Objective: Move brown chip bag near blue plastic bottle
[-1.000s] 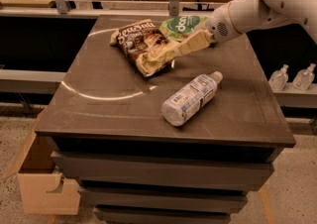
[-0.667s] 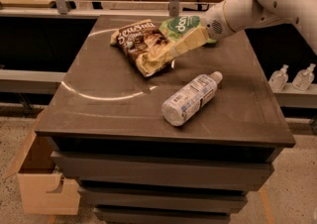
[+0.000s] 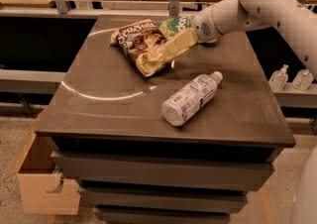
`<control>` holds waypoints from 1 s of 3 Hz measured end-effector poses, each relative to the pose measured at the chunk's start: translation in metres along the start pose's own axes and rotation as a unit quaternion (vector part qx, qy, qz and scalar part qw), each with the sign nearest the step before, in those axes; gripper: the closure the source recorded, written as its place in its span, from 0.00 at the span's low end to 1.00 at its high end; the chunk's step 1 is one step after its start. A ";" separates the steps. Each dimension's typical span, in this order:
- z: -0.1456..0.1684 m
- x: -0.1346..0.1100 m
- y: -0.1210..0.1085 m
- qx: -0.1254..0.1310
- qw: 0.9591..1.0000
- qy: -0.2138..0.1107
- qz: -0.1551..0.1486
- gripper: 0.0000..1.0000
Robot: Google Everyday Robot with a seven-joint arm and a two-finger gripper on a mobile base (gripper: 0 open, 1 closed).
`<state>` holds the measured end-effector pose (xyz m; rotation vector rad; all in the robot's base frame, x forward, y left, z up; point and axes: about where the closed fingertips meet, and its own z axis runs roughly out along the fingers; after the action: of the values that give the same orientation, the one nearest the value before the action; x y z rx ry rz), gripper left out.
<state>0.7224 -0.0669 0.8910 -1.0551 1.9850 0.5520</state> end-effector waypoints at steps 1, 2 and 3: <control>0.017 0.010 0.004 -0.014 1.000 0.015 0.009 0.04; 0.024 0.014 0.009 -0.024 0.999 0.021 0.009 0.27; 0.022 0.014 0.014 -0.030 0.999 0.026 0.006 0.50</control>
Offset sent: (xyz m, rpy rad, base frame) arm -0.0034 0.0148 -0.0297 -0.0148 0.0712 0.0371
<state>0.7164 -0.0509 0.8663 -1.1036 2.0321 0.6002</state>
